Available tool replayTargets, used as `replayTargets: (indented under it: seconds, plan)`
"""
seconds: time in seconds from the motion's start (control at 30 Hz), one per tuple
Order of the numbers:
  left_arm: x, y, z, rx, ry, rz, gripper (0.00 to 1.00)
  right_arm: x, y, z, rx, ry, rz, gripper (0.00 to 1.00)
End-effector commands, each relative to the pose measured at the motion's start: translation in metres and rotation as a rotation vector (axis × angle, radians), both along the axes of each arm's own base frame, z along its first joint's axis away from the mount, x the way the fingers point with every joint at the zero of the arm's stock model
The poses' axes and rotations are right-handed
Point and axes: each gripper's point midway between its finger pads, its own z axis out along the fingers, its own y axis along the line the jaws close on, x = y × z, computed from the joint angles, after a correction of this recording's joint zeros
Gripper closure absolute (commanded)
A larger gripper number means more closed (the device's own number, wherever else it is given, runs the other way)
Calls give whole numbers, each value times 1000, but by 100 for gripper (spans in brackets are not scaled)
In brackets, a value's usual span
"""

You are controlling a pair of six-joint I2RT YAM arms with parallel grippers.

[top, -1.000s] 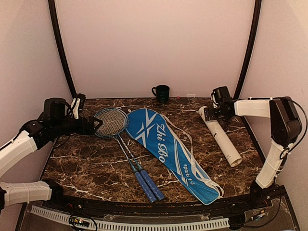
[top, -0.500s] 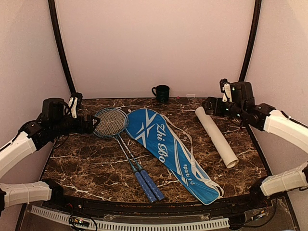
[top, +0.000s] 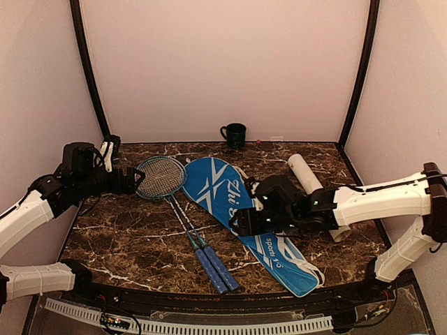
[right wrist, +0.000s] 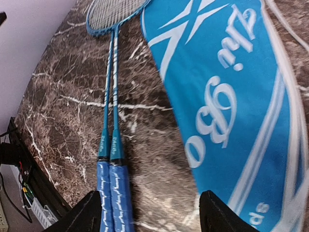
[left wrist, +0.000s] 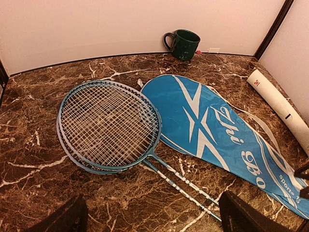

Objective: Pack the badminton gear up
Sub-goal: Pick up the racket from the center of the board.

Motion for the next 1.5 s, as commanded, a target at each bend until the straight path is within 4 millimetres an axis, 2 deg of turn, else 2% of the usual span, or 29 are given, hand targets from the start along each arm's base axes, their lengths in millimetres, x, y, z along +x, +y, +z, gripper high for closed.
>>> replayTargets:
  seconds: [0.0,0.17,0.37,0.47,0.73,1.0,1.23,1.37,1.47]
  plan:
    - [-4,3,-2,19,-11,-7,3,-14,58,-10,-37,-13,80,31]
    - [-4,5,-2,24,-11,0,4,-37,84,-46,-125,26,154,36]
    - [-4,4,-1,21,-12,-7,4,-40,102,-70,-244,22,146,46]
    - [-4,3,0,17,-13,-9,4,-44,105,-79,-285,24,136,48]
    - [-5,1,3,6,-18,-19,4,-43,91,-94,-408,8,56,55]
    - [-6,3,2,5,-16,-11,4,-46,84,-115,-491,30,44,59]
    - [-6,7,-2,18,-6,8,4,-49,84,-127,-520,33,74,61]
    - [-4,9,-3,32,-4,21,4,-47,84,-128,-536,19,83,73]
    - [-3,10,-2,38,-9,28,4,-40,82,-115,-524,-24,54,79]
